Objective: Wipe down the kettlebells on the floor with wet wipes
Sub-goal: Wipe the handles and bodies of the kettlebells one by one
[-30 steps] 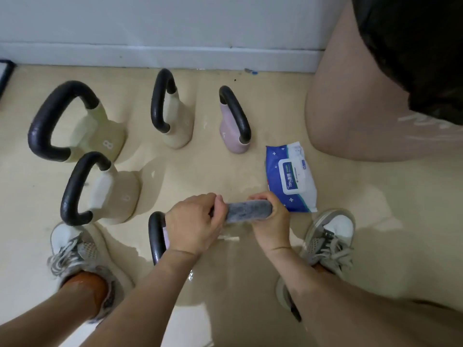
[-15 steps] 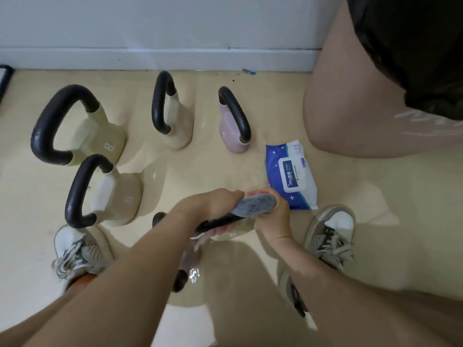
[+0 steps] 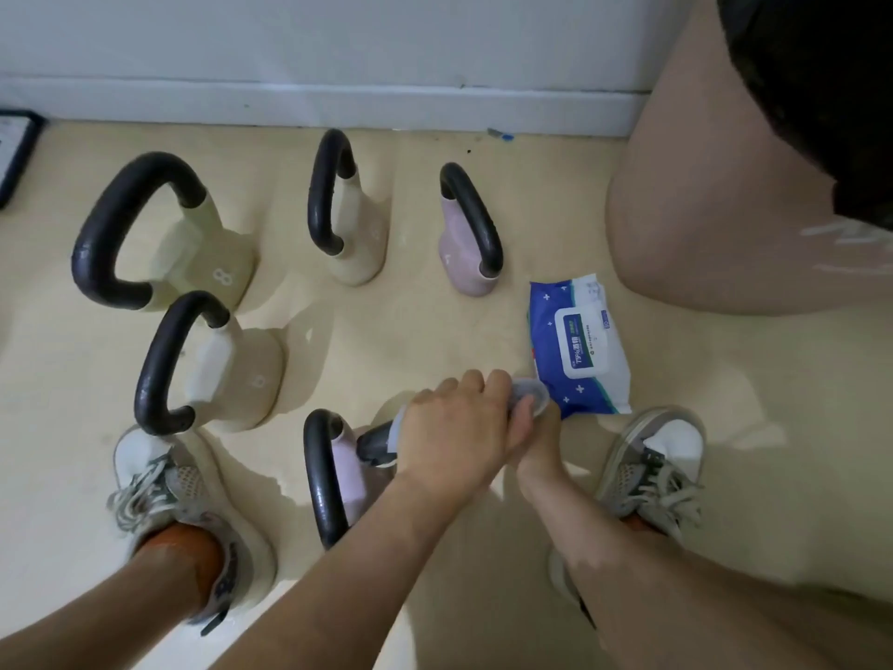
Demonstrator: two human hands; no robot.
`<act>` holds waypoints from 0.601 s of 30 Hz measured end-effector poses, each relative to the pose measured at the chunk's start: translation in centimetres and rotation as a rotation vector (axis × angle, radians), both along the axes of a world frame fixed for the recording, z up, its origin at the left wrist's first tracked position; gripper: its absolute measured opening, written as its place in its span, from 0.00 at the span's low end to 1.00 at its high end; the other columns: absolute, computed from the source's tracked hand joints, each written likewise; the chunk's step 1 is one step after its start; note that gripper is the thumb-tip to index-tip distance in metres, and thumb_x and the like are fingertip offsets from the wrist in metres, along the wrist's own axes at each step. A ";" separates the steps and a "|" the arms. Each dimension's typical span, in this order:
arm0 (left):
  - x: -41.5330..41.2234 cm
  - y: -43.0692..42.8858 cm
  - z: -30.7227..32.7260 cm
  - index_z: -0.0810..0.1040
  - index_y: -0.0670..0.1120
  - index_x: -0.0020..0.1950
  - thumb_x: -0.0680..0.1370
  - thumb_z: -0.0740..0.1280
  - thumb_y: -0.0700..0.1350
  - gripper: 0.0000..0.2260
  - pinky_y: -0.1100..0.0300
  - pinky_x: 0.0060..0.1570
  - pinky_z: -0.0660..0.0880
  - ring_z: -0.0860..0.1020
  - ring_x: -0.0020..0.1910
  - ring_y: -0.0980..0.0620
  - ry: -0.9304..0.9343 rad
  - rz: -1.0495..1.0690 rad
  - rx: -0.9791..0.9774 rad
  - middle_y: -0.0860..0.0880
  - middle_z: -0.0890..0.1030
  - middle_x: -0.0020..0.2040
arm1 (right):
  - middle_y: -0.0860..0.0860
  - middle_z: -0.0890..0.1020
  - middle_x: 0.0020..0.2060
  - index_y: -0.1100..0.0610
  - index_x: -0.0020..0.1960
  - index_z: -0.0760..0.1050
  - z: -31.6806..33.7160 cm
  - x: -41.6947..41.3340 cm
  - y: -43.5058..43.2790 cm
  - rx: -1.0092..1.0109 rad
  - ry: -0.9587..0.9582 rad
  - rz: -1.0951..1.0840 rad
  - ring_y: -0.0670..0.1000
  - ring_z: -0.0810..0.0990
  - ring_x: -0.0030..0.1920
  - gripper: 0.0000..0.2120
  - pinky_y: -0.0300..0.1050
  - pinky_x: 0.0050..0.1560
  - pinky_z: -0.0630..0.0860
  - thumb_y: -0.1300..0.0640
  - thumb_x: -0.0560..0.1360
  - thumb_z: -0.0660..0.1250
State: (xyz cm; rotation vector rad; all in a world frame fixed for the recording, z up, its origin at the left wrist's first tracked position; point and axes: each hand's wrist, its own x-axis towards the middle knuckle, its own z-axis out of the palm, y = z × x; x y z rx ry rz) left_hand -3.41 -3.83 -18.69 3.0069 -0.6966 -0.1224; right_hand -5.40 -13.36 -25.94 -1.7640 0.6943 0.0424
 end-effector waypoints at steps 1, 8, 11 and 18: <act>-0.3 1.0 0.1 0.72 0.49 0.36 0.76 0.55 0.59 0.17 0.60 0.25 0.58 0.74 0.23 0.47 0.038 0.017 -0.029 0.50 0.74 0.27 | 0.53 0.75 0.33 0.59 0.37 0.70 0.0 0.0 0.2 0.038 -0.008 -0.015 0.43 0.75 0.34 0.05 0.40 0.39 0.72 0.65 0.72 0.60; 3.0 4.0 1.9 0.71 0.48 0.34 0.79 0.51 0.64 0.25 0.54 0.44 0.70 0.76 0.42 0.45 0.803 0.364 -0.288 0.47 0.78 0.37 | 0.42 0.77 0.39 0.50 0.49 0.76 3.9 -0.4 -1.5 -0.202 0.028 0.245 0.43 0.75 0.41 0.11 0.34 0.41 0.73 0.65 0.72 0.69; 1.4 7.1 1.6 0.75 0.45 0.39 0.81 0.57 0.54 0.18 0.56 0.43 0.67 0.75 0.43 0.46 0.621 0.310 -0.492 0.48 0.77 0.38 | 0.44 0.72 0.35 0.53 0.39 0.70 6.9 1.1 -1.3 -0.517 -0.017 0.638 0.51 0.74 0.40 0.10 0.46 0.36 0.69 0.65 0.69 0.69; -3.5 12.1 -1.1 0.71 0.44 0.61 0.79 0.61 0.52 0.15 0.51 0.49 0.75 0.77 0.46 0.44 0.586 1.250 -1.042 0.43 0.77 0.50 | 0.52 0.81 0.52 0.53 0.56 0.78 10.6 2.4 3.8 -1.019 0.150 1.254 0.55 0.80 0.52 0.11 0.44 0.46 0.68 0.53 0.75 0.63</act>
